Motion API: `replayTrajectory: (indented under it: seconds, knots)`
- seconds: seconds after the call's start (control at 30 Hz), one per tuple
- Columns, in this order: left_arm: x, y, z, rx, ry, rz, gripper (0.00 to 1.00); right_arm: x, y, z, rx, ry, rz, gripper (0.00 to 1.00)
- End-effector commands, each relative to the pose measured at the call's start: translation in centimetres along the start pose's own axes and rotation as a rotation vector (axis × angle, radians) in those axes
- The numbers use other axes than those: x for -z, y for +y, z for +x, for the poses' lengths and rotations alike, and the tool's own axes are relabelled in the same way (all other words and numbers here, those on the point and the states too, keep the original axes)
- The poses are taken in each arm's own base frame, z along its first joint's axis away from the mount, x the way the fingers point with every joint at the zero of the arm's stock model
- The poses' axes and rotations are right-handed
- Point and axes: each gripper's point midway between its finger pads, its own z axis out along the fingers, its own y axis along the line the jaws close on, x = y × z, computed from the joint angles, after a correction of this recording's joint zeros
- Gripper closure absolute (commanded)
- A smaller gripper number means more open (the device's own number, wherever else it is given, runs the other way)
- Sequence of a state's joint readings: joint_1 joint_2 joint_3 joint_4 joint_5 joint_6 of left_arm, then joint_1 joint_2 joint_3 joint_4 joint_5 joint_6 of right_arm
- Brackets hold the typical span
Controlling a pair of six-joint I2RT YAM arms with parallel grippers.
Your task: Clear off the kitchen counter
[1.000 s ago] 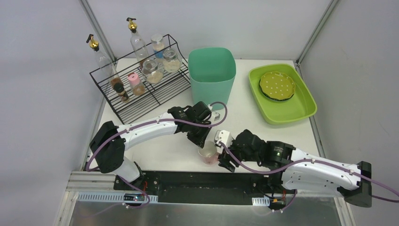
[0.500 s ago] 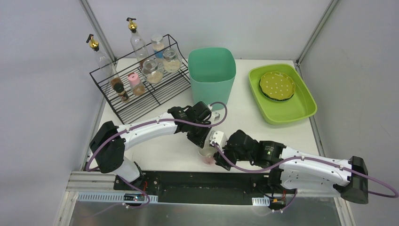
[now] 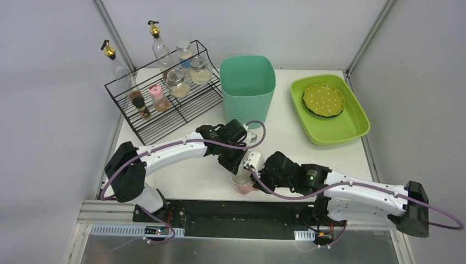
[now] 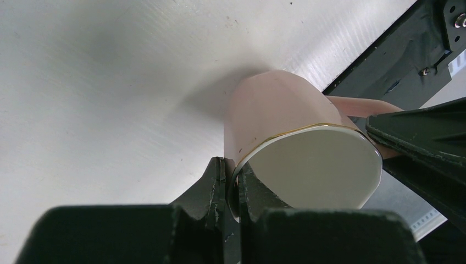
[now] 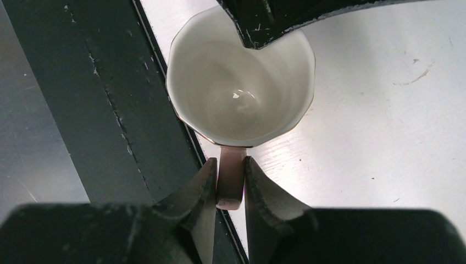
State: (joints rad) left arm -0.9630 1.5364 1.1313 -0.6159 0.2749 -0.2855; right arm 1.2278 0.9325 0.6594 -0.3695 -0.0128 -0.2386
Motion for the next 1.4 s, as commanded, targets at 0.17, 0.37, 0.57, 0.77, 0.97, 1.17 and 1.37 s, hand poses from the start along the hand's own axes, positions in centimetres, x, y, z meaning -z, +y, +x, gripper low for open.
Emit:
replayTrajectory:
  seconds: [0.17,0.37,0.57,0.77,0.97,1.17,1.37]
  knots:
    - [1.6,-1.4,-2.0,-0.027,-0.086,0.032,0.93,-0.5,1.1,-0.2,-0.022,-0.009,-0.054,1.0]
    - [4.0,-1.7,-3.9,-0.033,-0.185,0.011,0.61,-0.2,1.1,-0.7,-0.047,-0.053,-0.046,1.0]
    - [7.7,-1.1,-5.8,-0.018,-0.336,-0.055,0.44,0.3,0.5,-0.8,-0.078,-0.097,-0.011,1.0]
    - [11.8,2.6,-5.9,0.093,-0.472,-0.273,0.37,1.4,-1.4,-2.0,-0.136,-0.182,0.101,1.0]
    - [15.3,4.2,-4.5,0.144,-0.564,-0.349,0.35,3.2,-3.3,-4.3,-0.174,-0.281,0.206,1.0]
    - [17.3,5.1,-2.5,0.152,-0.588,-0.377,0.33,5.5,-5.2,-6.3,-0.178,-0.365,0.315,1.0]
    - [17.6,5.8,-1.3,0.155,-0.583,-0.401,0.32,7.1,-7.2,-7.5,-0.182,-0.422,0.432,1.0]
